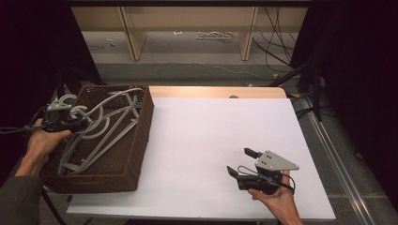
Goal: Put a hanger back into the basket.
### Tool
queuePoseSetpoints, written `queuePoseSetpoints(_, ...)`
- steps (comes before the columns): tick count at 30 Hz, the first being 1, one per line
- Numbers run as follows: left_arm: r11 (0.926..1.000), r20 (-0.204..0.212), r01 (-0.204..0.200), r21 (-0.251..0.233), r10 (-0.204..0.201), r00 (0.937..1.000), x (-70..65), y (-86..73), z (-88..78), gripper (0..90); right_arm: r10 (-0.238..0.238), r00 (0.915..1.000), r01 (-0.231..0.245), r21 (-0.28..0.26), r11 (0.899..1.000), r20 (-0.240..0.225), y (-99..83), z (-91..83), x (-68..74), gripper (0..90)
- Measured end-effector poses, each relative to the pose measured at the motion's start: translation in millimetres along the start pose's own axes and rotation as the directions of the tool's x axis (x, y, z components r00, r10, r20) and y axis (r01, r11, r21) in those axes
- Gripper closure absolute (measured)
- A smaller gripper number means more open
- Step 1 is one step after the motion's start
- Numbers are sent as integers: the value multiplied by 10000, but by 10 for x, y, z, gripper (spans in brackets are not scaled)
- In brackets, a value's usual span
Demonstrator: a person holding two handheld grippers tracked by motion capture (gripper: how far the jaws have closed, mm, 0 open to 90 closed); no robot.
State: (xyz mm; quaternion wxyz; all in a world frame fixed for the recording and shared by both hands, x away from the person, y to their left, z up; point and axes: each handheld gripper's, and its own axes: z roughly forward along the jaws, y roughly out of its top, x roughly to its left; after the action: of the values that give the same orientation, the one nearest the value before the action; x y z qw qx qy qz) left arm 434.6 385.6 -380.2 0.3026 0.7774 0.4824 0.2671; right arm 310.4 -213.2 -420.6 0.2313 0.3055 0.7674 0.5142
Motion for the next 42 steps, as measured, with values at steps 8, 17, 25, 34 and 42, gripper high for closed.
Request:
queuePoseSetpoints(8,9986,-26,-342,397,343,9994,-89,-6,136,805,-23,10000,22,122,9999,83,3,-10,-7,174)
queuePoseSetpoints(17,9957,-169,-457,807,472,9987,-115,-48,267,800,-2,10000,2,36,10000,7,-7,4,-10,175)
queuePoseSetpoints(25,9950,-705,31,995,40,9975,-94,-46,254,639,34,10000,-34,7,10000,33,-9,10,-13,174)
queuePoseSetpoints(34,9973,-1021,669,301,-635,9927,-126,40,36,520,-4,10000,4,25,10000,31,-11,18,-15,174)
queuePoseSetpoints(42,9978,-489,621,-220,-631,9968,-296,107,-80,439,10,10000,-9,84,10000,-67,-8,13,-10,175)
